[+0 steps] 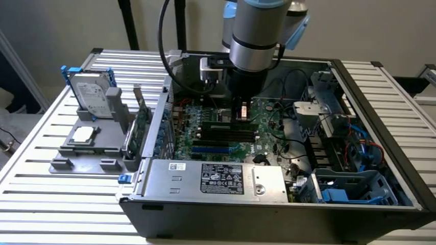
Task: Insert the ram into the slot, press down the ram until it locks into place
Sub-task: 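Insert the ram into the slot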
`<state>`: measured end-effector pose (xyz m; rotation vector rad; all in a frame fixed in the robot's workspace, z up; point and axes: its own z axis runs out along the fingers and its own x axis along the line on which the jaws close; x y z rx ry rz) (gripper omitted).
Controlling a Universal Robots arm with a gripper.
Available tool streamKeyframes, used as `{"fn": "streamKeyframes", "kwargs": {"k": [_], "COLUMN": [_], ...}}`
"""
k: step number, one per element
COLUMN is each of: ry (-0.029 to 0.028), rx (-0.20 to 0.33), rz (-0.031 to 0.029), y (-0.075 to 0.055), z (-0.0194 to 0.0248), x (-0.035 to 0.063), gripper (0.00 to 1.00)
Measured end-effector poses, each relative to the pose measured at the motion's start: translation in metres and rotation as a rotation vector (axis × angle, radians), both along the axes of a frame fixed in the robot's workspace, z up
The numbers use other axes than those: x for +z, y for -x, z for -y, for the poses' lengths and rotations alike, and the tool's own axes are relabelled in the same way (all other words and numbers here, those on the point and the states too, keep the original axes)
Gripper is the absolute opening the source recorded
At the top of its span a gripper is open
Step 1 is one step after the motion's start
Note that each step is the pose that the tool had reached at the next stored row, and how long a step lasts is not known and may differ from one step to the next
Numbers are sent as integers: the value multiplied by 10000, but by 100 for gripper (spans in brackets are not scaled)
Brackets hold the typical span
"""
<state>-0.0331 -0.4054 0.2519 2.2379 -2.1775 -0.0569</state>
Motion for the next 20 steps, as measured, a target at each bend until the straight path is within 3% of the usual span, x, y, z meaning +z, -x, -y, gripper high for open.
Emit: {"fn": "streamKeyframes", "kwargs": {"k": [9, 13, 20], "ry": [1, -1, 12], "rx": [-15, -23, -25], "rz": [-16, -16, -17], "y": [4, 2, 2], "z": [-20, -46, -46], "x": [-155, -172, -205], "gripper": [14, 14, 14]}}
